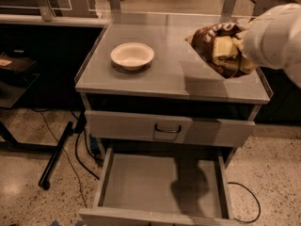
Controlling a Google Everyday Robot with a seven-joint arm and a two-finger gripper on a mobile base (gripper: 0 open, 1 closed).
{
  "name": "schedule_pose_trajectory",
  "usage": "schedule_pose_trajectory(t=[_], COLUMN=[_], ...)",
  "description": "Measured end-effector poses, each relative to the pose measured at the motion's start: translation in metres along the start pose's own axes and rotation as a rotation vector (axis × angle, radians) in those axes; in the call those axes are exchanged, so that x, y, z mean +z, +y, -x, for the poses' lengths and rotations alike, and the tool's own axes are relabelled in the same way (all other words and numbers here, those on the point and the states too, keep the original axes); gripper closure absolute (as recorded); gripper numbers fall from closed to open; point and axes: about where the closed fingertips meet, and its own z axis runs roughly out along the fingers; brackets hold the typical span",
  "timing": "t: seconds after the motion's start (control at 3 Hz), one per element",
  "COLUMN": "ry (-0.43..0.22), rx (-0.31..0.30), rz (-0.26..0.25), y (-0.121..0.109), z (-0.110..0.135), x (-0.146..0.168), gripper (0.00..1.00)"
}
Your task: Pick brown chip bag from middle drawer and place on counter
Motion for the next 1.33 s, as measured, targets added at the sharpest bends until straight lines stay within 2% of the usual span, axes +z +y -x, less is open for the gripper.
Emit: schedule_pose_trajectory(t=[0.33, 0.67, 1.0, 1.33], ry=[-0.029, -0.056, -0.053, -0.017], rx=[0.001, -0.007, -0.02, -0.059], rz=[0.011, 0.019, 0.007, -0.003], y=[0.017, 0.034, 0.037, 0.048], z=[0.024, 0.036, 0.036, 0.018], x=[0.041, 0.079, 0.119, 0.149], gripper=[1.0, 1.0, 1.0, 1.0])
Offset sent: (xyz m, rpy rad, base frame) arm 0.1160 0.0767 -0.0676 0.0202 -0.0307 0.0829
